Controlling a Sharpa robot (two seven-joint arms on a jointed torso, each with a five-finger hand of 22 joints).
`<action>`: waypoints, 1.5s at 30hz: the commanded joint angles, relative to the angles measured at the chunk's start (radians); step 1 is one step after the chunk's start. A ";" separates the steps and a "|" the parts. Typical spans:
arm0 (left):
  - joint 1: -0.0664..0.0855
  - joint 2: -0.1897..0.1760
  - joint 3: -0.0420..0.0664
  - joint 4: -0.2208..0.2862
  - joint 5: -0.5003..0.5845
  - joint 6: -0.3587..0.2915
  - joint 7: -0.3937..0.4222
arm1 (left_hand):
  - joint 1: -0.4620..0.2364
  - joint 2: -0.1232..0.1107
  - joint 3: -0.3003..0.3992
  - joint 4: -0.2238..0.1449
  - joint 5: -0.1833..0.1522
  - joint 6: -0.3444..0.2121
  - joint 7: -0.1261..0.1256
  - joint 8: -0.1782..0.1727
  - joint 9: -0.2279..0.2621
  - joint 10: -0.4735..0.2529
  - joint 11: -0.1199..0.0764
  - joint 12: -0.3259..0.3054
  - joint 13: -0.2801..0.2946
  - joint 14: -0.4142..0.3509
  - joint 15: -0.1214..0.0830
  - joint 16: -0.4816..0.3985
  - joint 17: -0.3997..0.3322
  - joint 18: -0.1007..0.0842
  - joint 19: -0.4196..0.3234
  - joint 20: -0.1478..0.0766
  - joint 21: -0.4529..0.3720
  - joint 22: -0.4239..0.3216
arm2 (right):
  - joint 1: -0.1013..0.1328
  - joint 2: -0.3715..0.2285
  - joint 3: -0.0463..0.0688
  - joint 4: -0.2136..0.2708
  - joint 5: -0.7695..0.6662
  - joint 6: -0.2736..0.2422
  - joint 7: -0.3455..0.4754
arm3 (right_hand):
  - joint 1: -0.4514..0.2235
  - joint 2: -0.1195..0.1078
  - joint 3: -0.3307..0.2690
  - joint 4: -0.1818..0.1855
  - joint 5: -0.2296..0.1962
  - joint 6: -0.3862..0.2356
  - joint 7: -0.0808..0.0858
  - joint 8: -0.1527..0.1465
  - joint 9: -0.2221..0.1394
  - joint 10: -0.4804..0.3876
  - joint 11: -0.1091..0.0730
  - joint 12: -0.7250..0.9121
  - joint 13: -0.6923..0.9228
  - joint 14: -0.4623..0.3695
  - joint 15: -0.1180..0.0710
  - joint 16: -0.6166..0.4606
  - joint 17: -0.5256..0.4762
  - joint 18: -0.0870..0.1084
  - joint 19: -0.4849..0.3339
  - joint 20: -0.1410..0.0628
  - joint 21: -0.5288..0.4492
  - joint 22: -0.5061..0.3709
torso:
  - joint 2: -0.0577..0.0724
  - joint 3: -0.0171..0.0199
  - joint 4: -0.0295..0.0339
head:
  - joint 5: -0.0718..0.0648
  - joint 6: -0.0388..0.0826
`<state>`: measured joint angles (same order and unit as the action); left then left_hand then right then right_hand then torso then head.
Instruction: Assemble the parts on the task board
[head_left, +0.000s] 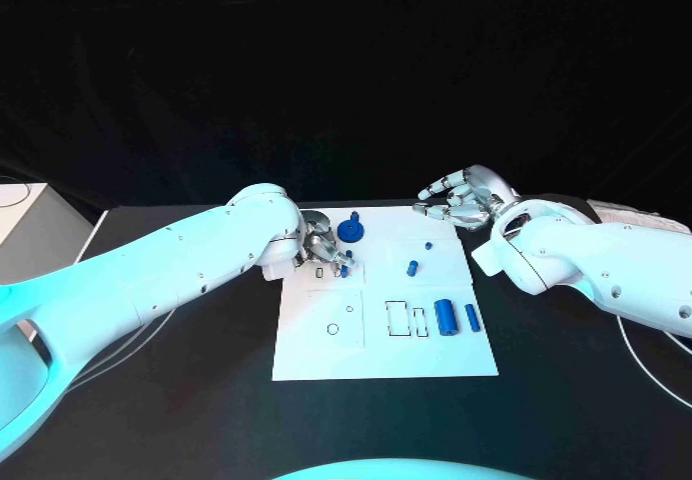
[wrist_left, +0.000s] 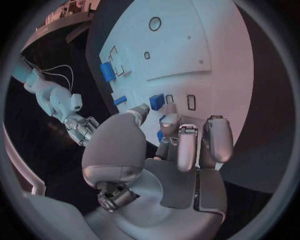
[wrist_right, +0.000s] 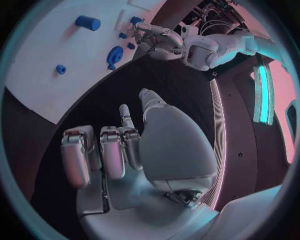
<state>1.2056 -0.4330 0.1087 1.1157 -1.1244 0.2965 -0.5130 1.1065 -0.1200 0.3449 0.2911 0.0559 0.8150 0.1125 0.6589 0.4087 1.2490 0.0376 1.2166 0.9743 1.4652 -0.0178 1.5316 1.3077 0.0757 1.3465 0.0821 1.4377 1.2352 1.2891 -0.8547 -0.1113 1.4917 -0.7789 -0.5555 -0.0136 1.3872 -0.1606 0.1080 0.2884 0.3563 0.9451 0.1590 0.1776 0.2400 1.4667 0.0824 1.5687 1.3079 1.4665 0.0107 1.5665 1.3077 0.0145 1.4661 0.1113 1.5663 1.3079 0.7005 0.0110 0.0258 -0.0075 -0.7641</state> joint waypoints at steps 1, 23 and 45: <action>0.002 0.003 0.000 0.004 0.013 0.035 0.002 | 0.009 -0.002 0.001 -0.002 -0.002 -0.002 0.000 0.006 0.002 -0.008 -0.001 -0.006 -0.001 0.075 -0.007 -0.007 0.175 0.000 -0.009 0.000 -0.004 -0.003 | 0.000 0.003 -0.001 -0.003 -0.024 0.019 -0.001 | -0.011 0.001 0.006 0.002 -0.002 -0.004 0.001 0.004 0.001 0.104 -0.005 0.002 0.263 0.100 -0.008 -0.001 0.243 -0.014 0.105 -0.006 0.004 0.263 | 0.000 0.0012 -0.0011 | 0.006 -0.001; 0.001 -0.007 -0.002 0.019 0.036 0.022 0.003 | 0.071 0.026 0.097 -0.002 0.000 -0.011 -0.010 0.047 0.062 -0.035 -0.010 -0.027 -0.026 0.069 -0.014 -0.017 0.160 0.005 -0.027 -0.004 -0.014 -0.023 | -0.001 0.011 -0.004 -0.017 -0.034 0.026 -0.010 | -0.012 0.001 0.007 0.002 -0.004 -0.004 0.001 0.004 0.001 0.104 -0.005 0.002 0.263 0.100 -0.007 -0.001 0.243 -0.014 0.105 -0.006 0.004 0.263 | 0.001 0.0032 -0.0011 | 0.004 -0.008; 0.001 -0.031 -0.002 0.039 0.158 -0.064 0.013 | 0.042 -0.030 0.637 -0.244 0.030 -0.074 -0.012 0.168 0.247 -0.072 -0.015 -0.088 -0.106 0.061 -0.019 -0.027 0.147 0.012 -0.058 -0.010 -0.028 -0.050 | -0.005 0.015 -0.006 -0.028 -0.042 0.022 -0.014 | -0.015 0.002 0.008 0.002 -0.008 -0.004 0.001 0.005 0.002 0.104 -0.005 0.002 0.263 0.100 -0.007 -0.001 0.242 -0.014 0.104 -0.006 0.004 0.262 | 0.001 0.0025 -0.0008 | 0.003 -0.011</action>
<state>1.2058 -0.4628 0.1063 1.1508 -1.0029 0.2651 -0.5106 1.1601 -0.1506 0.8203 0.2053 0.0791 0.7426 0.1052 0.8208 0.5417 1.1789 0.0220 1.1298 0.8693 1.4651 -0.0320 1.5043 1.3075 0.0758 1.2932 0.0716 1.4106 1.1833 1.2852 -0.8398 -0.1176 1.4633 -0.8080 -0.5460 -0.0305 1.3818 -0.1553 0.1107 0.2911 0.3519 0.9451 0.1590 0.1776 0.2406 1.4667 0.0824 1.5687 1.3074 1.4665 0.0107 1.5665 1.3074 0.0145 1.4661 0.1113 1.5662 1.3074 0.7018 0.0139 0.0243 -0.0038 -0.7748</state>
